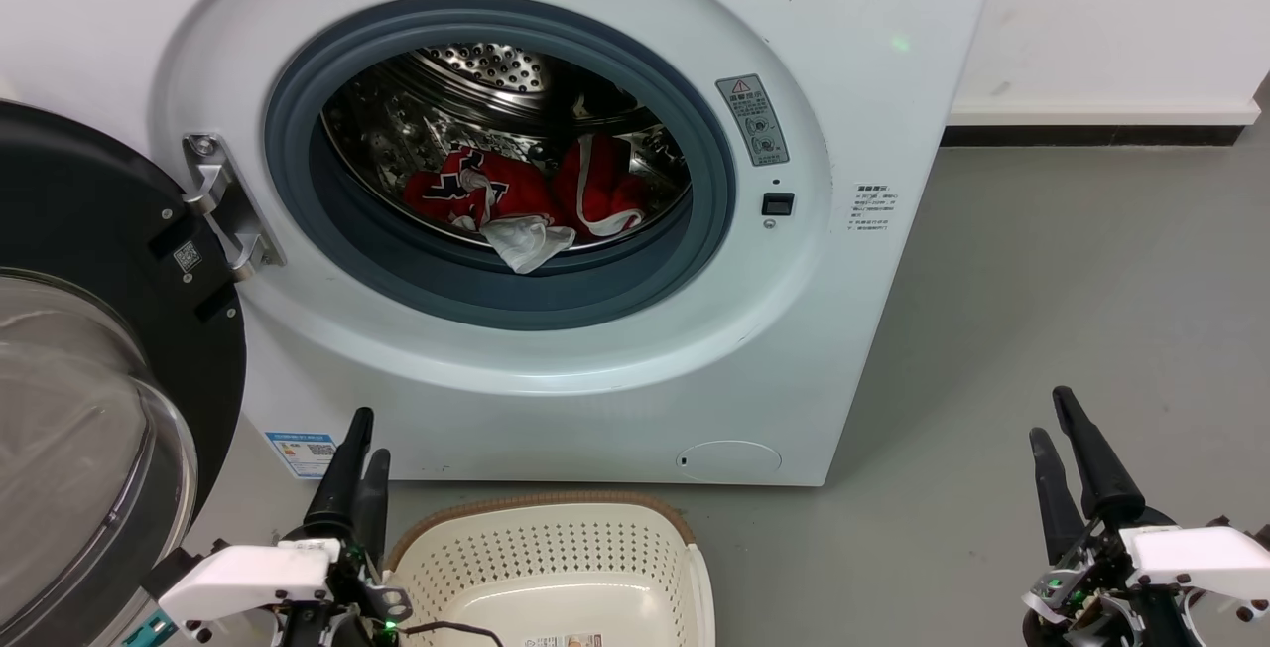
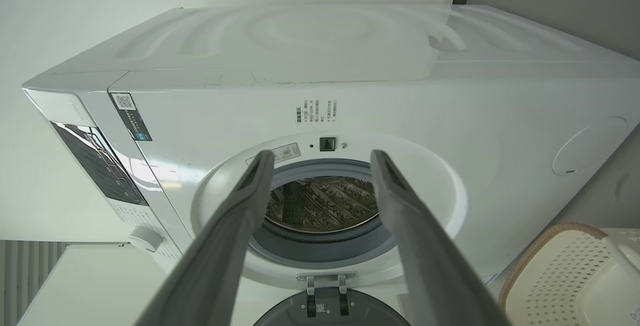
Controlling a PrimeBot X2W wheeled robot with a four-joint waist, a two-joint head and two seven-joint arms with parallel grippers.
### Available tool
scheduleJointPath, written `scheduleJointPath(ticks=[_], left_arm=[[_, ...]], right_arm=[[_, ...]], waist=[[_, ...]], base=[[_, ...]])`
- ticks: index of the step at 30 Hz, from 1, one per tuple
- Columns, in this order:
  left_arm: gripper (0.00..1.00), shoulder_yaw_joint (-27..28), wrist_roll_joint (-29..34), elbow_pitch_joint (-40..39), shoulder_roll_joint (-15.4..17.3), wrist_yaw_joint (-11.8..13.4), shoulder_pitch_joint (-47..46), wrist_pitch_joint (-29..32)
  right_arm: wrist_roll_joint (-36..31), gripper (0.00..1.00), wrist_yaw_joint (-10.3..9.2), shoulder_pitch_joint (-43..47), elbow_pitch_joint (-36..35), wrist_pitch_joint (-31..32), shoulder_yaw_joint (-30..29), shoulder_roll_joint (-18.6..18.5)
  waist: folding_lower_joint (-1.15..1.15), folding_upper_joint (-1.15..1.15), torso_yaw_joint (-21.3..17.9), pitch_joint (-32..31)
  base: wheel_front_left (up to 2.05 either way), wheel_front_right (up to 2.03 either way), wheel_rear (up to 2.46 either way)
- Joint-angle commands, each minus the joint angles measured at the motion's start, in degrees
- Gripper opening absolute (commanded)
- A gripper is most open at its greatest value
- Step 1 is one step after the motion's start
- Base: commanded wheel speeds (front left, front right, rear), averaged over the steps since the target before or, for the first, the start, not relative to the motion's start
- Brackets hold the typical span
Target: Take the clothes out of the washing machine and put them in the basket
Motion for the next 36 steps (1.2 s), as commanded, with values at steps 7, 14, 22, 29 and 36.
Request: scheduleJointPath(ticks=[7,14,22,29,36], left_arm=[[1.00,-2.0,3.0,-2.1,0.1,0.0,-2.5,-2.4],[1.00,-2.8,8.9,-3.5,0.1,0.0,-3.1,-4.0],[1.00,-3.9,18.8,-5.5,0.2,0.0,-3.6,-5.9],[1.00,-4.7,26.5,-6.7,0.2,0.0,-3.8,-7.4],[1.00,-5.7,33.5,-6.7,0.2,0.0,-4.0,-8.8]], right_arm=[[-3.7,1.00,0.01,-0.8,-2.3,-2.4,0.5,0.0],[-9.7,1.00,0.01,-0.7,-3.7,-3.9,0.5,0.0],[-20.6,1.00,0.01,-0.2,-5.8,-5.8,0.8,0.0],[-30.2,1.00,0.01,0.2,-7.3,-7.4,1.4,0.0],[-38.8,1.00,0.01,0.8,-8.1,-8.8,2.2,0.0]], waist=[[0.00,0.00,0.0,0.1],[0.00,0.00,0.0,0.1],[0.00,0.00,0.0,0.1],[0.00,0.00,0.0,0.1],[0.00,0.00,-0.1,0.0]], base=[[0.00,0.00,0.00],[0.00,0.00,0.00],[0.00,0.00,0.00],[0.00,0.00,0.00],[0.00,0.00,0.00]])
